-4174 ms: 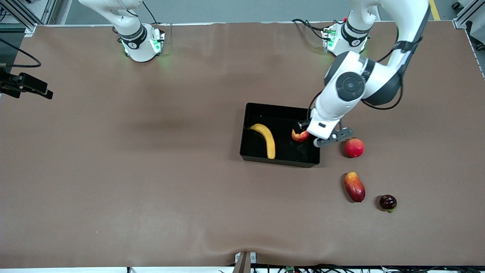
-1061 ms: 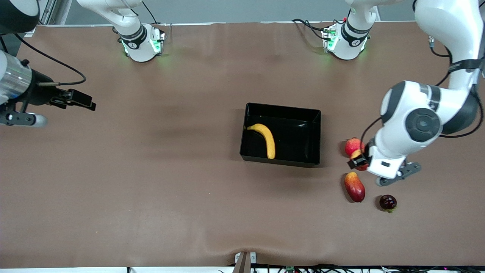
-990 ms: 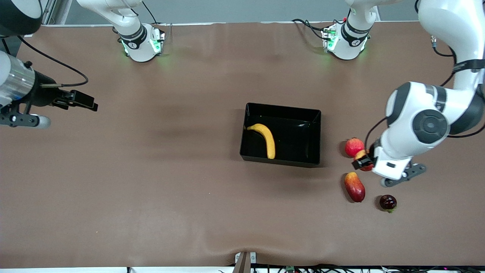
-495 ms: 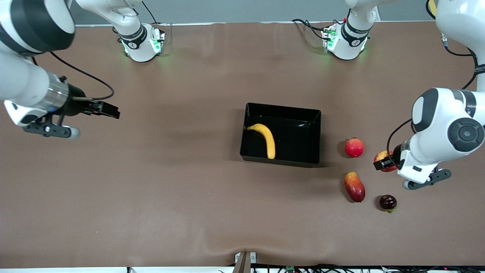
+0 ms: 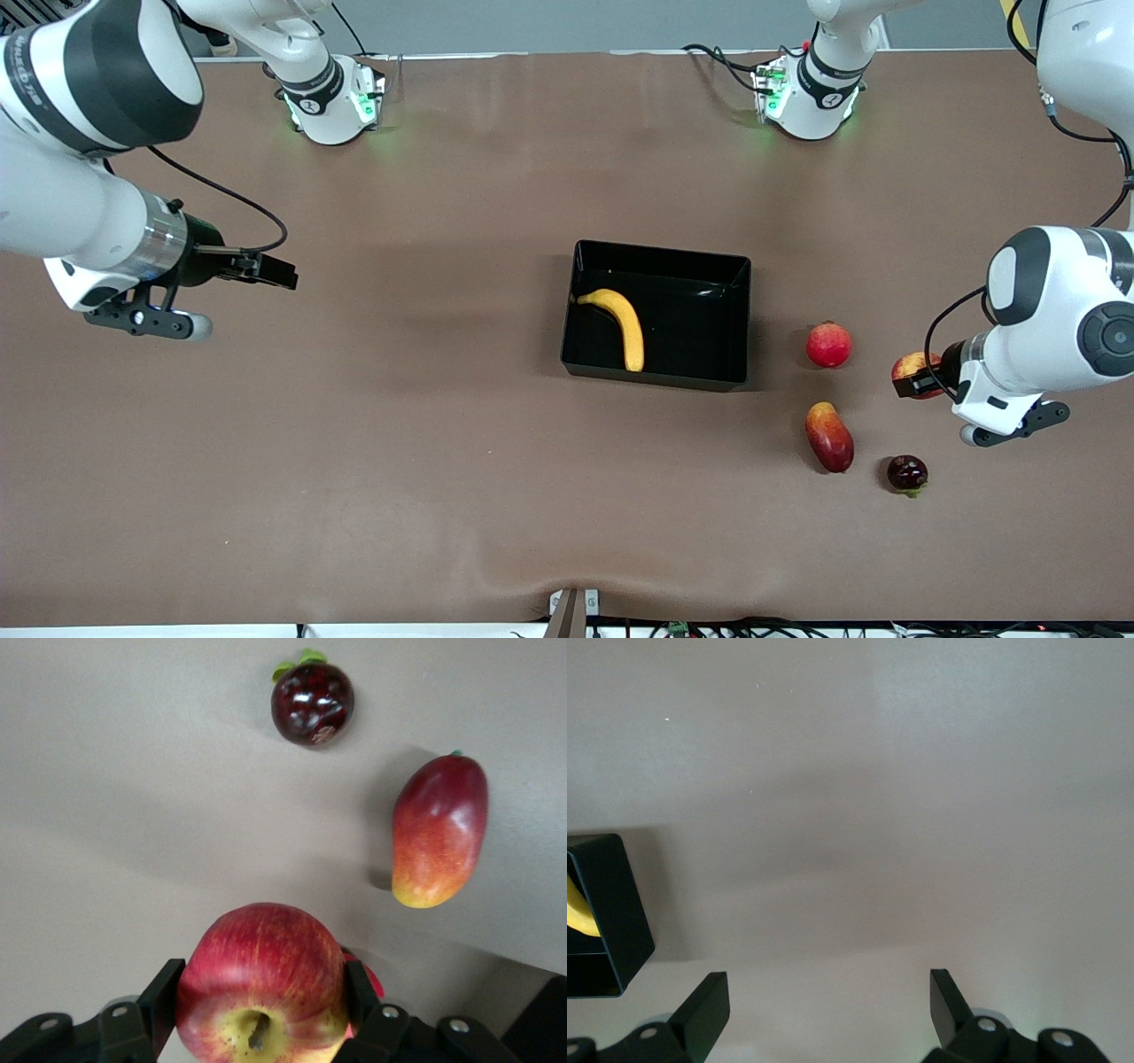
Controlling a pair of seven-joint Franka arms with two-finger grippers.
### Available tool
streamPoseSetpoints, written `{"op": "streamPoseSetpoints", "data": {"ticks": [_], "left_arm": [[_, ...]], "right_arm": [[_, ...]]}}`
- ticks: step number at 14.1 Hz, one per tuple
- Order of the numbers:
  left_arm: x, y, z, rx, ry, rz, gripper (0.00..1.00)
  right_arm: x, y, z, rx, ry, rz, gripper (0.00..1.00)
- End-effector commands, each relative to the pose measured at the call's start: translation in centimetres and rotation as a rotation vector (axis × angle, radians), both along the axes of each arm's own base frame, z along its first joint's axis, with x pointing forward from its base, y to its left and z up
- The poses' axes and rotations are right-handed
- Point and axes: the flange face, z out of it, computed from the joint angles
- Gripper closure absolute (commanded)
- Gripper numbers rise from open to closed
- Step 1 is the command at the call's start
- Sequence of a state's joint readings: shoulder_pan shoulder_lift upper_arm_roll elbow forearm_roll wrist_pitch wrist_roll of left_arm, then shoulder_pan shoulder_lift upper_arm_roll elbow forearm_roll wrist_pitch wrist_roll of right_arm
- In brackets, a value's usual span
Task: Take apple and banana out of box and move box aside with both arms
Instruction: 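Lower the apple onto the table and open the left gripper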
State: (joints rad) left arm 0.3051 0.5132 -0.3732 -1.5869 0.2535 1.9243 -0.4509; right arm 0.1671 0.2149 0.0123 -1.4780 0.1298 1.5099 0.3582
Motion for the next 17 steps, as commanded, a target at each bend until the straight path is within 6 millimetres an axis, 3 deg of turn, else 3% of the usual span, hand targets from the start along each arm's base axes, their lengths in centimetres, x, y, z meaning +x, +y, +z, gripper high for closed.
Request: {"op": "streamPoseSetpoints", "data": {"ticks": [1, 4, 7, 8, 12, 17], "left_arm": [[0.0, 1.5, -1.2, 0.005, 0.010, -0.019, 1.00], [-0.3, 3.3, -4.5, -0.019, 0.004, -0.031, 1.00], [-0.4, 4.1, -7.5, 0.009, -0.001, -0.064, 1.00], [-0.4, 5.2, -8.3, 0.005, 0.001, -0.050, 1.00], [-0.2, 6.5, -10.1, 0.043, -0.020, -0.084, 1.00], [0.1, 7.1, -11.8, 0.088, -0.032, -0.134, 1.00]], "right_arm": [[0.5, 1.5, -1.5, -0.008, 0.022, 0.004, 0.00], [1.1, 2.2, -2.5, 0.000, 0.012, 0.008, 0.00], [1.4, 4.6, -3.5, 0.003, -0.008, 0.038, 0.00], [1.3, 5.2, -3.9, -0.001, -0.002, 0.051, 0.00], [1.8, 5.6, -6.1, -0.008, 0.028, 0.055, 0.00], [1.7, 7.6, -6.1, 0.002, -0.004, 0.080, 0.00]]}}
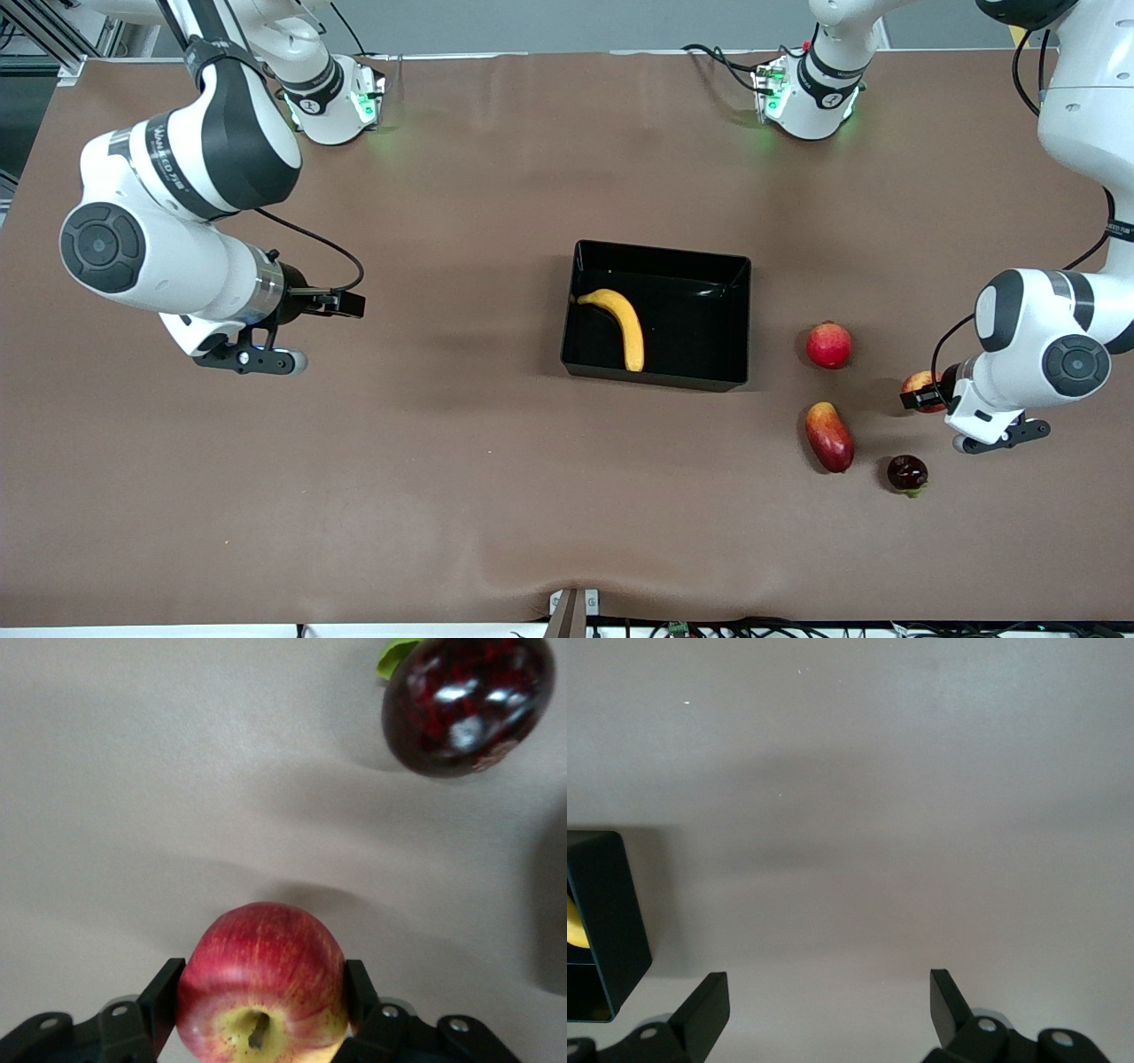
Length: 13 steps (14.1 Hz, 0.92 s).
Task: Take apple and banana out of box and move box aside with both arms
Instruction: 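Lower the apple onto the table and open the left gripper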
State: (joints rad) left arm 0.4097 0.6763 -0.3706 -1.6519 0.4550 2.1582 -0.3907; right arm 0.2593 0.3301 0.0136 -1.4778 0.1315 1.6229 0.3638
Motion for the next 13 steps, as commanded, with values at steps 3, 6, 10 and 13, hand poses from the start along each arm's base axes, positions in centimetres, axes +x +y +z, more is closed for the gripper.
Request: {"op": "streamPoseSetpoints", "data": {"ticks": [3, 6, 10, 13], "left_arm": [[0.0, 0.9, -1.1, 0.034, -0.015, -0.048, 1.00], [-0.1, 1.9, -1.8, 0.035, -0.013, -0.083, 1.00], [-0.1, 2.8, -3.0, 0.018, -0.023, -0.089, 1.00], [-0.3, 2.7, -3.8, 0.012, -0.011, -0.090, 1.00]], "right_arm": [[-0.8, 3.1, 0.4, 0.004, -0.009, 0.035, 0.00], [-1.5, 5.0, 0.4, 0.003, -0.008, 0.067, 0.00], [-1.9, 6.0, 0.4, 0.002, -0.007, 0.085, 0.00], [-1.9, 6.0, 0.4, 0.001, -0.009, 0.085, 0.00]]}}
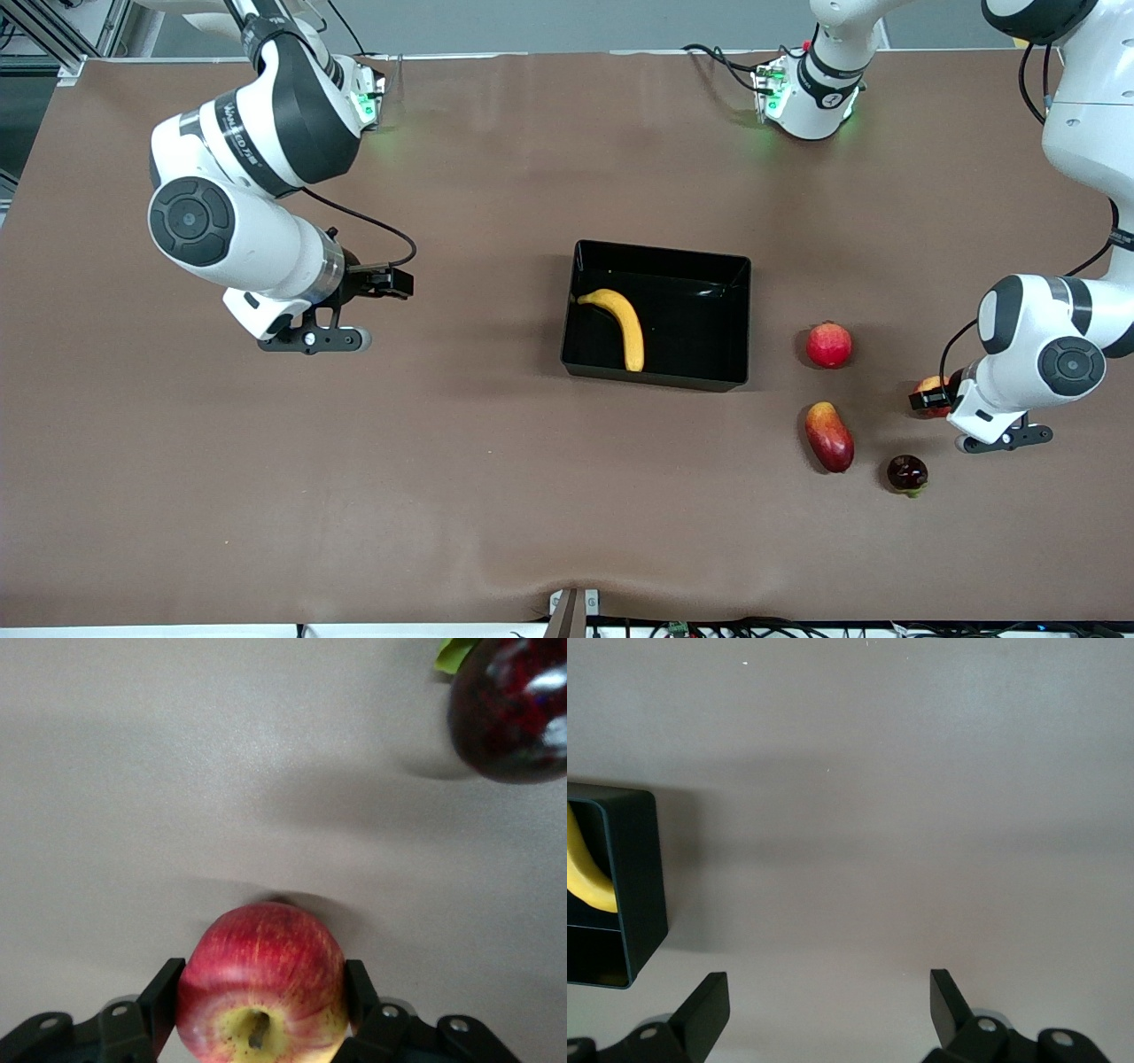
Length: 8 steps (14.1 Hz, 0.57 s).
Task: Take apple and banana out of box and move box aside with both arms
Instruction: 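Lower the apple onto the table and open the left gripper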
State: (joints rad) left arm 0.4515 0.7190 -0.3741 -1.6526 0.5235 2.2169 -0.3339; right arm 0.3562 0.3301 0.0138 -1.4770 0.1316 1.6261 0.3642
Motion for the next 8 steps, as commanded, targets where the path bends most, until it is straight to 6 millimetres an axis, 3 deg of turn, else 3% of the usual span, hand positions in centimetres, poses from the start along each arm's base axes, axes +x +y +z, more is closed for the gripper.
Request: {"op": "streamPoseSetpoints", "data": {"ticks": [1, 3, 4, 7, 8], "left_arm": [[-0.3, 0.2, -1.7, -0.005, 0.005, -0.020, 0.90], [-0.3, 0.1, -1.7, -0.004, 0.004, -0.015, 0.50], [-0.2, 0.0, -1.6, -0.004, 0.002, -0.013, 0.41], [-0.1, -0.5, -0.7, -0.003, -0.003, -0.016, 0.00], [0.1, -0.7, 0.0, -0.003, -0.011, -0.017, 0.00]], "right_arm": [[0.1, 0.1, 0.4, 0.000, -0.005, -0.010, 0.00], [0.2, 0.0, 0.4, -0.001, -0.007, -0.011, 0.00], [0.2, 0.0, 0.5, 0.000, -0.008, -0.011, 0.00], [0.4, 0.0, 1.1, 0.008, -0.020, -0.003, 0.00], [0.3, 0.2, 1.4, 0.011, -0.024, 0.002, 0.00]]}}
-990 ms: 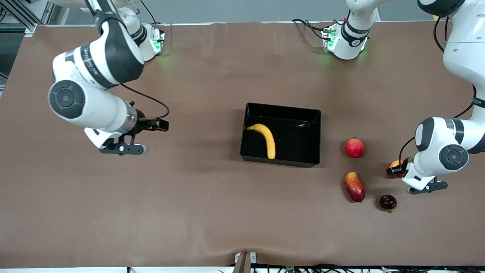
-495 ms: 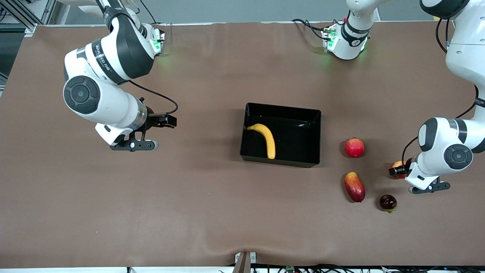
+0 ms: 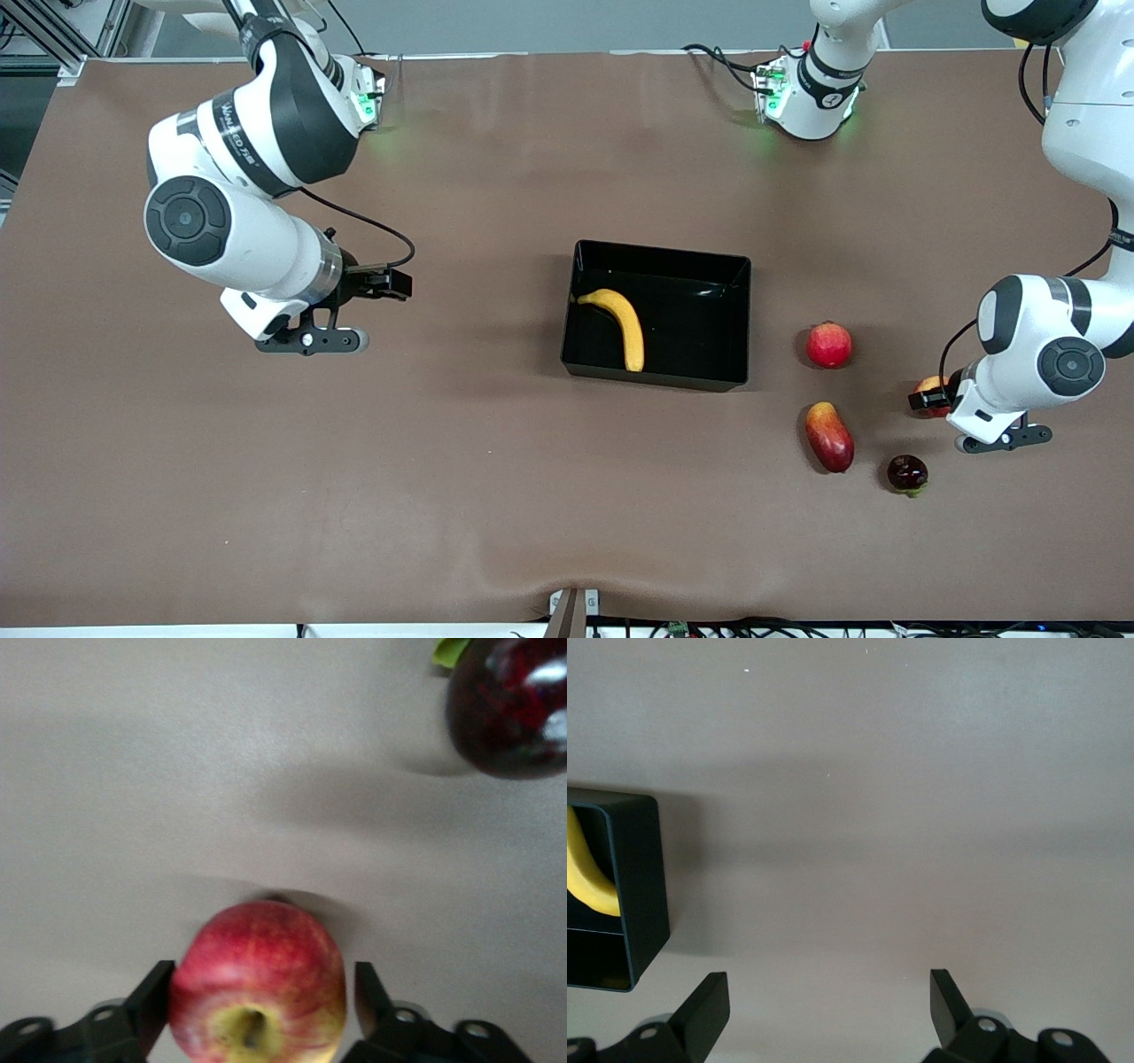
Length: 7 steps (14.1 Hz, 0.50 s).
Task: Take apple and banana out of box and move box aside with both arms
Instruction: 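Lower the apple onto the table and open the left gripper, then reach the left gripper into the tray and grasp the banana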
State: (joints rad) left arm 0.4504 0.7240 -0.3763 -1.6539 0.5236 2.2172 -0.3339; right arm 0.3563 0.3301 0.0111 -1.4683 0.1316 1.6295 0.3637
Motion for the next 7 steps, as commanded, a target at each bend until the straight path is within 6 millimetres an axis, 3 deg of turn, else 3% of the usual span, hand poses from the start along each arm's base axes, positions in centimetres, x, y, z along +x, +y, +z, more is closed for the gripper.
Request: {"op": "streamPoseSetpoints", "data": {"ticks": [1, 4, 7], "left_arm": [[0.4, -1.5, 1.2, -0.013, -0.027, -0.014, 0.00], [0.7, -5.7, 5.6, -0.034, -0.030, 0.025, 0.00], [0.0, -12.6, 9.6, -0.044, -0.008, 0.086, 0.00]], "right_arm": [[0.1, 0.4, 1.0, 0.009, -0.014, 0.007, 0.00], [-0.1, 1.6, -0.1, 0.006, 0.001, 0.026, 0.00], [-1.8, 6.0, -2.0, -0.019, 0.022, 0.105, 0.00]]}}
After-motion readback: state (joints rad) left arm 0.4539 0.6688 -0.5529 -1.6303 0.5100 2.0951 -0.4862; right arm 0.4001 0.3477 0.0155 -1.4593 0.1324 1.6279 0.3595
